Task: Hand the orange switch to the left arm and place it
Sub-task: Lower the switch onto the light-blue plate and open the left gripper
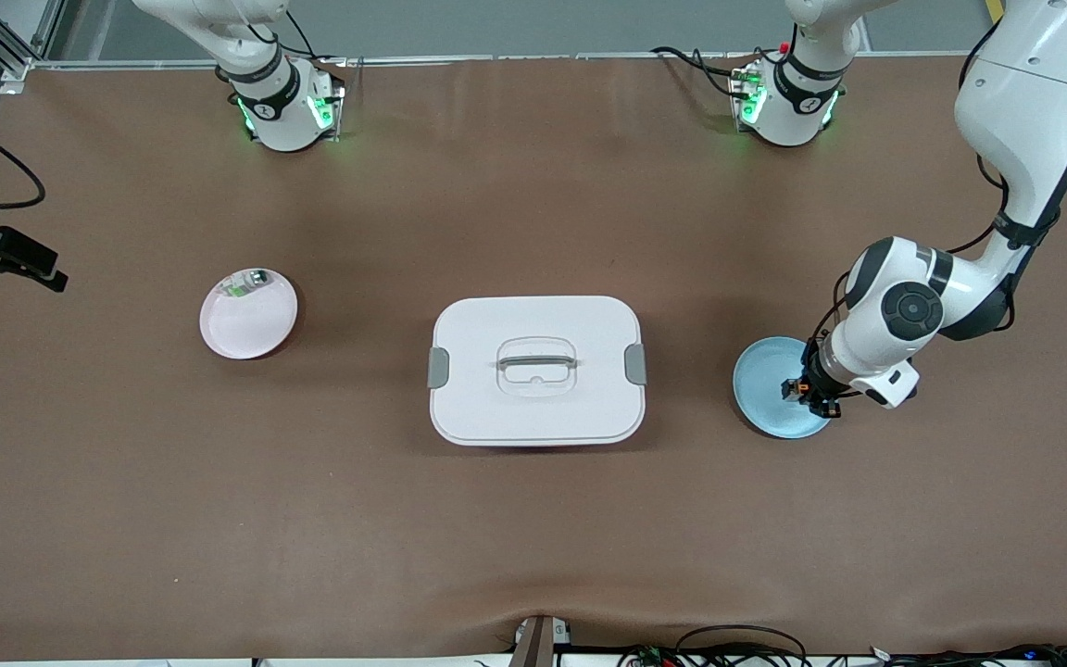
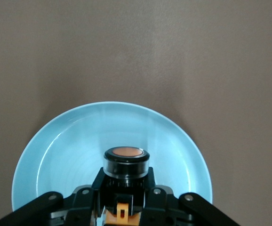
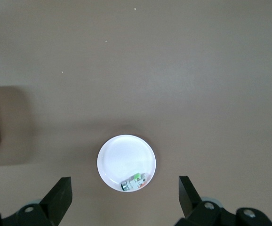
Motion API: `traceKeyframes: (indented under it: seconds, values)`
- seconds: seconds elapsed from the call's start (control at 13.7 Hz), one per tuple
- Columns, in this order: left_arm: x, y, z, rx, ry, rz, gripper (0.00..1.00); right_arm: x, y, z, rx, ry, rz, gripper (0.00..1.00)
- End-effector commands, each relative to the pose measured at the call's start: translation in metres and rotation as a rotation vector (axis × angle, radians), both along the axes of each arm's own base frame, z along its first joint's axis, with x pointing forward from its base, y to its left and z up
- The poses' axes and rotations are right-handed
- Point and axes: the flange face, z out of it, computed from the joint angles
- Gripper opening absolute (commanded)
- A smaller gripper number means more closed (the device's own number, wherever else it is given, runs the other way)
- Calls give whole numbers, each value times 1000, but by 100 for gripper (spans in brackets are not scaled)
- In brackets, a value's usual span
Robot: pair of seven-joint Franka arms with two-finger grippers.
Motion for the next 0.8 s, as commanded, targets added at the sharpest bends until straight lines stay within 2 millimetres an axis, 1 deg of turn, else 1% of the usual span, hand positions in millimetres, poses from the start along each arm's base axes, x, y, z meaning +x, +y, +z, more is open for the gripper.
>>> traceKeyframes:
  seconds: [0.0, 0.22, 0.29, 0.44, 0.58, 0.66, 0.73]
  values:
    - [3, -6, -5, -3, -7, -2, 0, -4, -7, 24, -7, -7, -5, 100]
    - [1, -7, -10, -7, 1, -1, 0, -3, -4, 48, -25, -53, 2, 100]
    - [1, -9, -12, -10, 4, -1, 0, -3, -2, 51, -32, -58, 7, 100]
    - [0, -16, -12, -10, 4, -7, 0, -2, 0, 50, -35, -57, 10, 100]
    - [0, -19, -12, -10, 4, -11, 10, -2, 5, 51, -33, -60, 17, 100]
    - [0, -18, -12, -10, 4, -11, 22, -1, 8, 50, -33, -58, 21, 100]
    - [0, -18, -12, -9, 4, -12, 49, -1, 11, 50, -32, -57, 27, 100]
